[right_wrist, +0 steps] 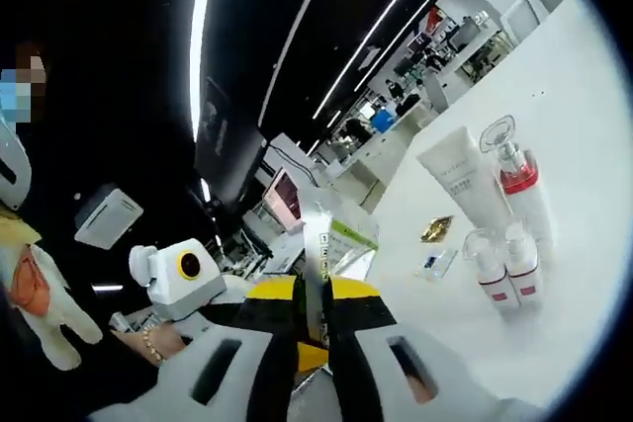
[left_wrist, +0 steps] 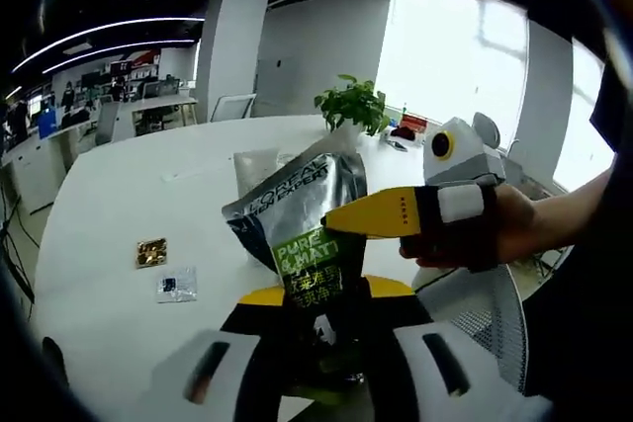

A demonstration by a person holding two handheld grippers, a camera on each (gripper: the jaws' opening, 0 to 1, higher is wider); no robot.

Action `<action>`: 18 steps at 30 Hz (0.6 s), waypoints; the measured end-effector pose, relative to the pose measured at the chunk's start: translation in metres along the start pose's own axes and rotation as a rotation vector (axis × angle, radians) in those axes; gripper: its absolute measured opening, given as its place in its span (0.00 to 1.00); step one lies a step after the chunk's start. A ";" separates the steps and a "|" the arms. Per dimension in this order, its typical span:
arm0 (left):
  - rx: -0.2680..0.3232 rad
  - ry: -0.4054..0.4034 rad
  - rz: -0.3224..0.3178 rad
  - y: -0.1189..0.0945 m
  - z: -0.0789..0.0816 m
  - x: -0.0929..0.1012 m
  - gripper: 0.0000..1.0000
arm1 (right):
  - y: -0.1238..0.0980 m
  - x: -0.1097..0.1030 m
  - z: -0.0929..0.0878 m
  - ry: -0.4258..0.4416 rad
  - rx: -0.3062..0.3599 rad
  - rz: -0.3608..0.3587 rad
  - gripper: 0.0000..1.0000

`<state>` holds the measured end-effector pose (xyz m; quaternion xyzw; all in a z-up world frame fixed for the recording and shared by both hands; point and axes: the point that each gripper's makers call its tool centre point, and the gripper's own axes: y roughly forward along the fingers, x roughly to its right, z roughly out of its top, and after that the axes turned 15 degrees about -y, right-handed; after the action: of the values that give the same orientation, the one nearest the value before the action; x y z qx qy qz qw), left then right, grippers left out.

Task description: Arrange the skincare products in the storage area until every visible bottle or jar stands upright without overlapping.

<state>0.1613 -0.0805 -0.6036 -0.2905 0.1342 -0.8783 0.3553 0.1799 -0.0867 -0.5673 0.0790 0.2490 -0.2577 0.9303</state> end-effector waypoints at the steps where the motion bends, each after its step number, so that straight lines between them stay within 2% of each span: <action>1: 0.008 0.002 0.004 0.001 0.001 0.001 0.33 | -0.003 0.003 0.001 -0.005 0.002 -0.010 0.06; 5: 0.013 0.024 0.014 0.004 0.003 0.010 0.40 | -0.013 0.008 0.005 0.009 0.003 0.018 0.05; 11: 0.052 -0.001 0.018 -0.006 0.015 0.006 0.52 | -0.022 0.013 0.018 0.043 0.040 0.047 0.04; 14: 0.105 -0.094 -0.011 -0.016 0.027 -0.001 0.61 | -0.026 0.013 0.026 0.054 0.051 0.084 0.04; 16: 0.091 -0.092 -0.044 -0.020 0.027 -0.007 0.64 | -0.028 0.005 0.031 0.068 0.058 0.155 0.04; 17: 0.049 -0.129 -0.109 -0.021 0.023 -0.003 0.66 | -0.028 0.000 0.033 0.078 0.061 0.183 0.04; 18: 0.036 -0.175 -0.149 -0.021 0.023 -0.002 0.68 | -0.028 -0.007 0.037 0.091 0.068 0.228 0.04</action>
<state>0.1646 -0.0648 -0.5764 -0.3687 0.0647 -0.8759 0.3044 0.1760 -0.1174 -0.5324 0.1499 0.2712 -0.1545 0.9381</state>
